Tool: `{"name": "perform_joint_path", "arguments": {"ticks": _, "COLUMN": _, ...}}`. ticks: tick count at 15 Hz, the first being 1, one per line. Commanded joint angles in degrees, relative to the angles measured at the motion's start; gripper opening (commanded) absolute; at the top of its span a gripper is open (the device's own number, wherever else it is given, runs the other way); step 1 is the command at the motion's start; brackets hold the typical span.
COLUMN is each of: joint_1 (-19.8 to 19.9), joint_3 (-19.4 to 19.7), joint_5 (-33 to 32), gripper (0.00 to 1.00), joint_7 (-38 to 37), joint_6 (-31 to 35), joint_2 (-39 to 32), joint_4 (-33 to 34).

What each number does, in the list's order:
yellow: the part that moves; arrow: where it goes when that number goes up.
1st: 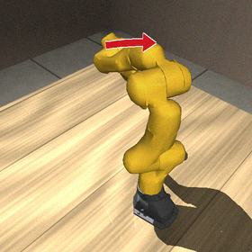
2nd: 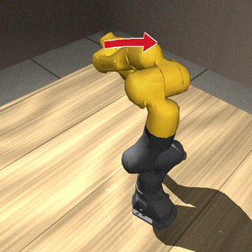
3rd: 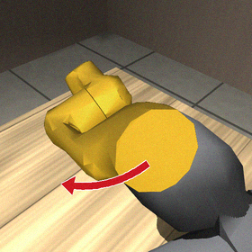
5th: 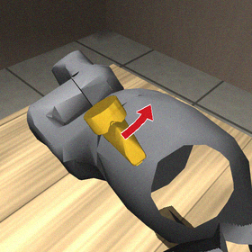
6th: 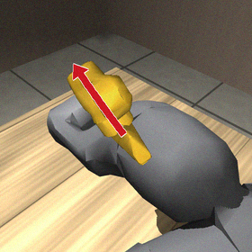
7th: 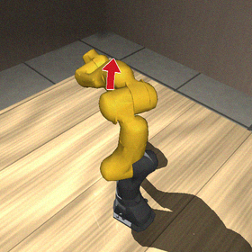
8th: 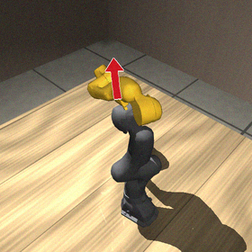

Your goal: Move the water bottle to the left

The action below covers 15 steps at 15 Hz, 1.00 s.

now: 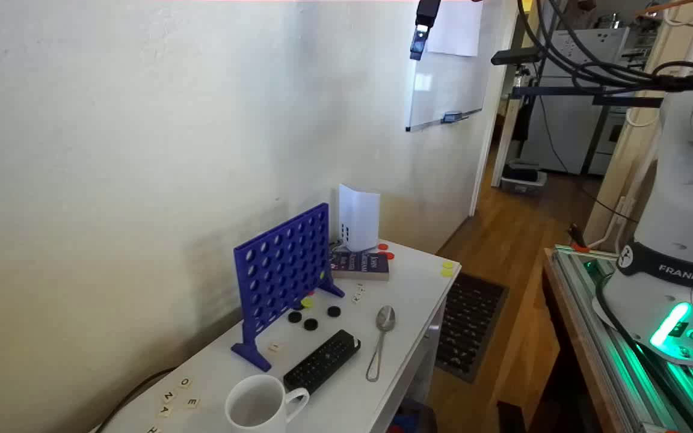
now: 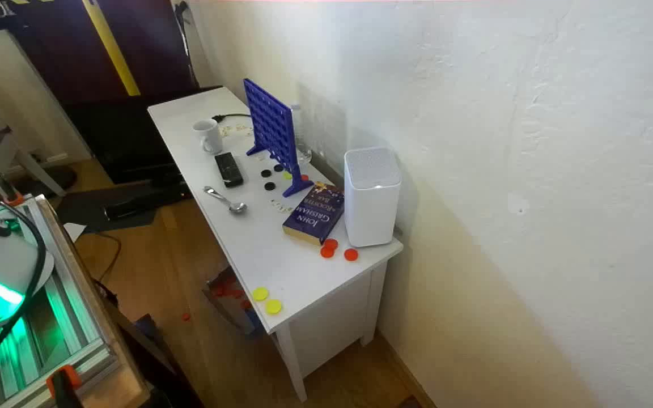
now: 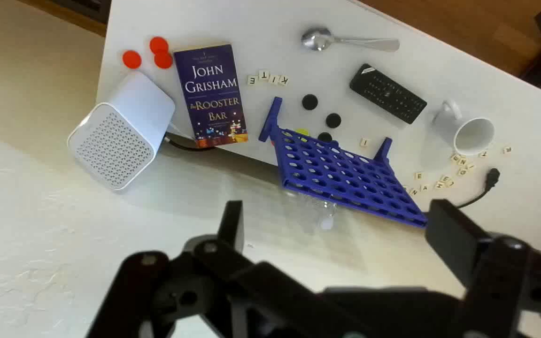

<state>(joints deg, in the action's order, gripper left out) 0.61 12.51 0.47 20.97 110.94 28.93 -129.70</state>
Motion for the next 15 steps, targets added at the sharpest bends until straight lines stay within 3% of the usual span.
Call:
{"name": "perform_joint_path", "arguments": {"ticks": 1, "joint_1": 0.7, "joint_3": -0.6, "joint_5": 0.4, "gripper": 1.0, "joint_7": 0.3, "joint_6": -0.1, "joint_2": -0.1, "joint_4": 0.1}}
{"name": "perform_joint_path", "arguments": {"ticks": 11, "joint_1": 0.7, "joint_3": -0.6, "joint_5": 0.4, "gripper": 1.0, "joint_7": 0.3, "joint_6": -0.1, "joint_2": -0.1, "joint_4": 0.1}}
{"name": "perform_joint_path", "arguments": {"ticks": 15, "joint_1": 5.5, "joint_3": 3.7, "joint_5": -0.1, "gripper": 1.0, "joint_7": -0.2, "joint_6": 4.7, "joint_2": -2.5, "joint_4": -1.5}}
